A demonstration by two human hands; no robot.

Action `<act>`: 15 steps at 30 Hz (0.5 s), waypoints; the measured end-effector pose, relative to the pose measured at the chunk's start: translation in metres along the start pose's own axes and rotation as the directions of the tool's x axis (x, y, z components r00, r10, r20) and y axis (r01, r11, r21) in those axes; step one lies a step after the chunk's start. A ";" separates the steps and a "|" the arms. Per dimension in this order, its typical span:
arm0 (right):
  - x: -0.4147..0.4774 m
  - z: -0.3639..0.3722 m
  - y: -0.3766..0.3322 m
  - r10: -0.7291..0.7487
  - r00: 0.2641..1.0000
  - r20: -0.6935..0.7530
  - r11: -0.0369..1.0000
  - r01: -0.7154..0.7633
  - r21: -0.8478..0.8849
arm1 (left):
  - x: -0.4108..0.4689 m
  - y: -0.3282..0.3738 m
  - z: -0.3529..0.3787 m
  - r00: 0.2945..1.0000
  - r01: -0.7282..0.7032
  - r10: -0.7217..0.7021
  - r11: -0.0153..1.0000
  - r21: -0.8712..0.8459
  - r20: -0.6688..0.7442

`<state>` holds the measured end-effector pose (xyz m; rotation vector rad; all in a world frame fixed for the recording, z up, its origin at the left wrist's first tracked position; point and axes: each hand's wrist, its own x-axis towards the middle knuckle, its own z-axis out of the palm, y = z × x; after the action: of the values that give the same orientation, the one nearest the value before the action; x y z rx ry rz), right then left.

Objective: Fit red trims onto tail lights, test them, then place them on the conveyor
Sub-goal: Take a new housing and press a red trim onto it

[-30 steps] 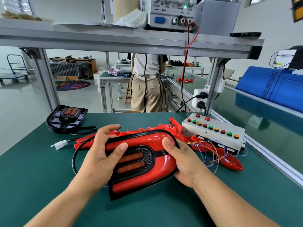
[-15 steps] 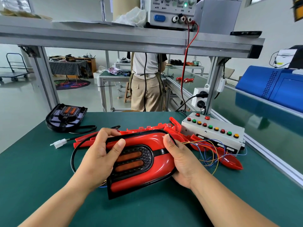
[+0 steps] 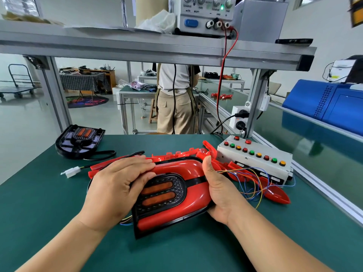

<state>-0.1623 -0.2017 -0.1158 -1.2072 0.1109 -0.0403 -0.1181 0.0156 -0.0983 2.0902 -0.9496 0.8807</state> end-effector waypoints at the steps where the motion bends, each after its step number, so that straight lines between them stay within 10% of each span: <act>1: 0.000 0.000 0.000 -0.002 1.000 0.006 1.000 0.002 -0.006 | 0.001 0.000 0.000 0.999 -0.033 0.033 0.999 0.004 -0.015; 15: -0.003 0.003 -0.002 -0.011 1.000 -0.008 1.000 0.011 -0.014 | 0.003 0.000 -0.006 0.995 -0.083 0.087 0.995 -0.060 0.056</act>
<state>-0.1647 -0.1996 -0.1124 -1.2221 0.1122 -0.0539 -0.1184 0.0191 -0.0926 2.0489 -1.0891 0.8293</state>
